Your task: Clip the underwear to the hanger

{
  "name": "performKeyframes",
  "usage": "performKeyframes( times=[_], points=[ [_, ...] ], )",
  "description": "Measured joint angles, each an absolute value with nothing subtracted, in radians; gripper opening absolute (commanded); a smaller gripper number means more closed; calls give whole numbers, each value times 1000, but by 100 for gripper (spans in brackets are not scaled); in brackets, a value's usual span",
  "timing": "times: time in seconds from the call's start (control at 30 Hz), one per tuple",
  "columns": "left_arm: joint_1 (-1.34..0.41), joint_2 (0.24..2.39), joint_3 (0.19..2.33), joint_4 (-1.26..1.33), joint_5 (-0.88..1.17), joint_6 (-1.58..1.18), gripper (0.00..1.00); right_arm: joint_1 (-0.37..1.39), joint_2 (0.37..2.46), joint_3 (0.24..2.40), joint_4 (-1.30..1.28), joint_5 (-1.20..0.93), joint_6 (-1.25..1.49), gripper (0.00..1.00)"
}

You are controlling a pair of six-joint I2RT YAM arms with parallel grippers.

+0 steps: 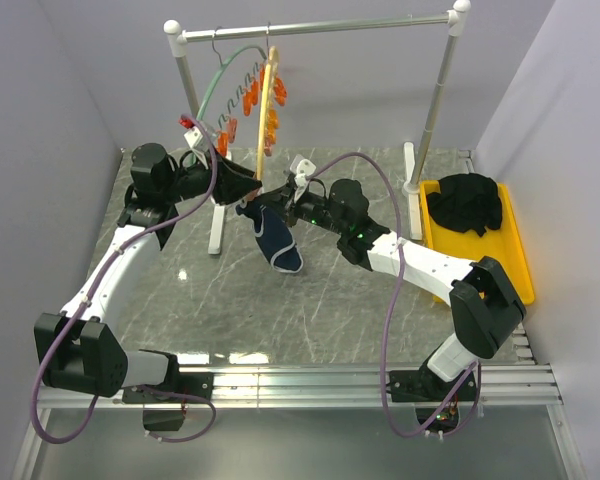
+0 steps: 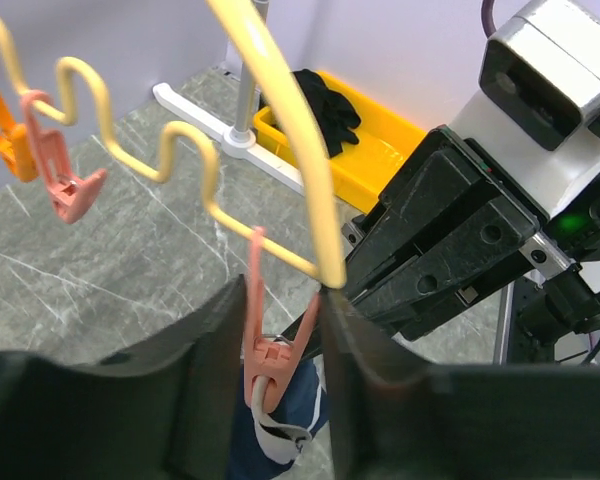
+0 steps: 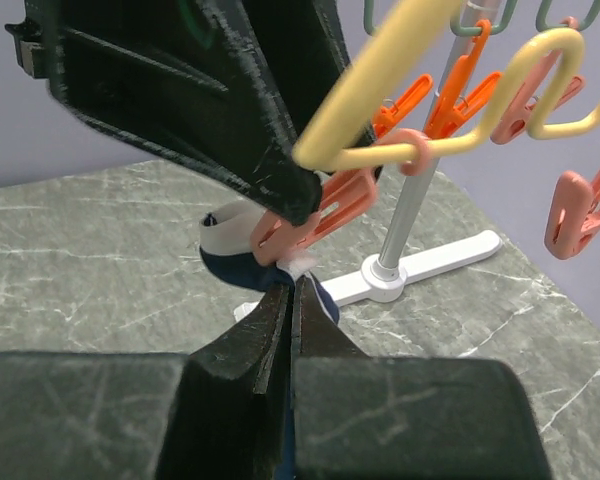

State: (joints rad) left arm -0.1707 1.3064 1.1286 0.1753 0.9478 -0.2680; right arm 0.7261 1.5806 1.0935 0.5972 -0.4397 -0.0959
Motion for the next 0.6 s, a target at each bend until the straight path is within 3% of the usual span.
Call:
performKeyframes(
  times=[0.37,0.47,0.6],
  points=[
    [-165,1306,1170,168,909,-272,61,725,1581,1118,597,-439,-93,0],
    [-160,1305,1194,176,905,-275,71,725,1582,1139,597,-440,-94,0],
    [-159,1298,1196,179,883,-288,73,724,1595,1160,597,-444,-94,0]
  ],
)
